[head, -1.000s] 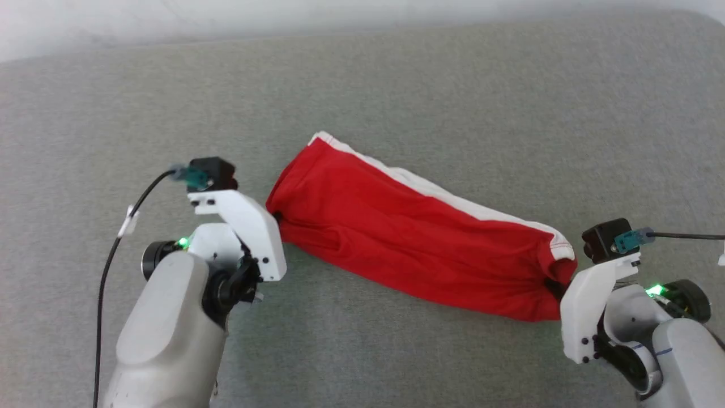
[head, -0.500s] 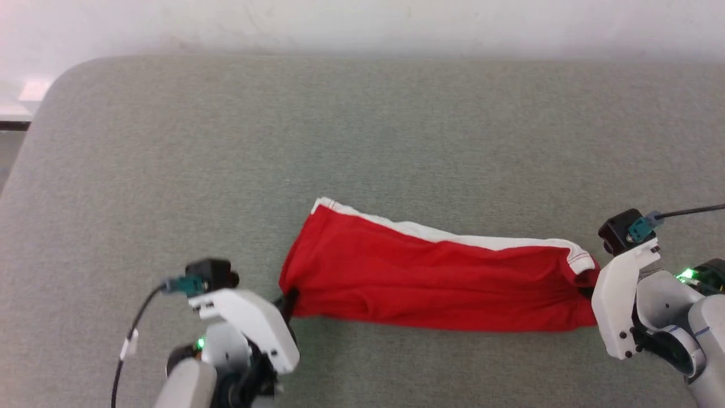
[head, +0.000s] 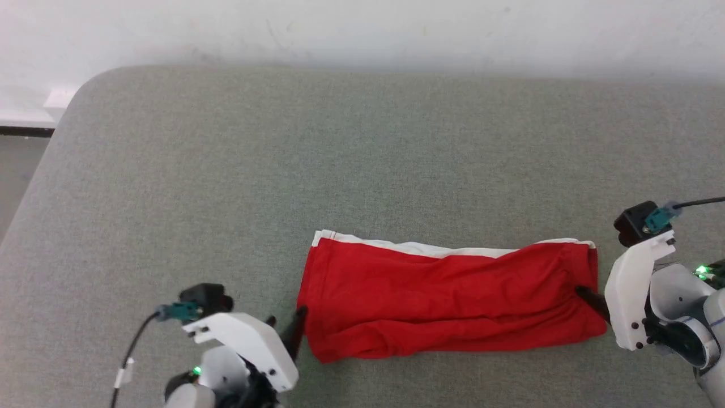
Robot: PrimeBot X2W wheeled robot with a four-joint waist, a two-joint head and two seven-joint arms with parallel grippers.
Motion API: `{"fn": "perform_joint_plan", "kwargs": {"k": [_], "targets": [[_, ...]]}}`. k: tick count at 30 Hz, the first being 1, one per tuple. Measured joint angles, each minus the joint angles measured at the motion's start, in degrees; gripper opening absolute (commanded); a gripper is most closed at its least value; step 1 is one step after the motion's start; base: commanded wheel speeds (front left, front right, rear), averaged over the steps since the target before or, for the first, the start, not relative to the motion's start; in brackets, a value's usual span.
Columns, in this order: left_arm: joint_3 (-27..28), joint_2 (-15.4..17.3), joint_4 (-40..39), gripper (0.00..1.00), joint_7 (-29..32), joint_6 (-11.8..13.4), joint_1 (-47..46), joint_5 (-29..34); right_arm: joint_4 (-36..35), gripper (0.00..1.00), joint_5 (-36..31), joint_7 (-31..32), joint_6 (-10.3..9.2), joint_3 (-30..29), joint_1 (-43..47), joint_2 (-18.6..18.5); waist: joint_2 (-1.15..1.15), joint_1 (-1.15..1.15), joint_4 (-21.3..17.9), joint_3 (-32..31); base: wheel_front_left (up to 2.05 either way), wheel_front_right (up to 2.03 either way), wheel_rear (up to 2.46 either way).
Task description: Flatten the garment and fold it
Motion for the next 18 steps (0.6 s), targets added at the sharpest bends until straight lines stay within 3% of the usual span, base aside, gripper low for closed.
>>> {"fn": "perform_joint_plan", "kwargs": {"k": [6,12,15,18], "targets": [[3.7,3.7,-5.3,1.00,-6.7,0.3,-0.8,2.8,-3.0,1.00,0.7,-4.9,0.00,-6.6,4.5,4.0,0.00,-0.01,-0.7,-1.5,0.00,0.00,0.00],[5.3,8.0,-7.4,1.00,-25.9,-3.1,-4.1,12.0,-5.6,1.00,-4.4,-7.0,-0.03,-14.7,9.6,10.2,0.00,-0.01,-2.0,-1.9,0.00,0.00,0.00],[5.0,8.2,-7.0,1.00,-35.1,-3.7,-4.2,15.7,-6.5,1.00,-7.1,-6.7,-0.05,-16.4,10.1,13.3,0.00,0.00,-2.5,-1.5,0.00,0.00,0.00],[5.0,7.3,-6.5,1.00,-39.2,-4.1,-4.2,17.4,-6.3,1.00,-9.7,-5.7,-0.05,-16.5,9.8,14.4,0.00,0.00,-2.7,-0.6,0.00,0.00,0.00]]}}
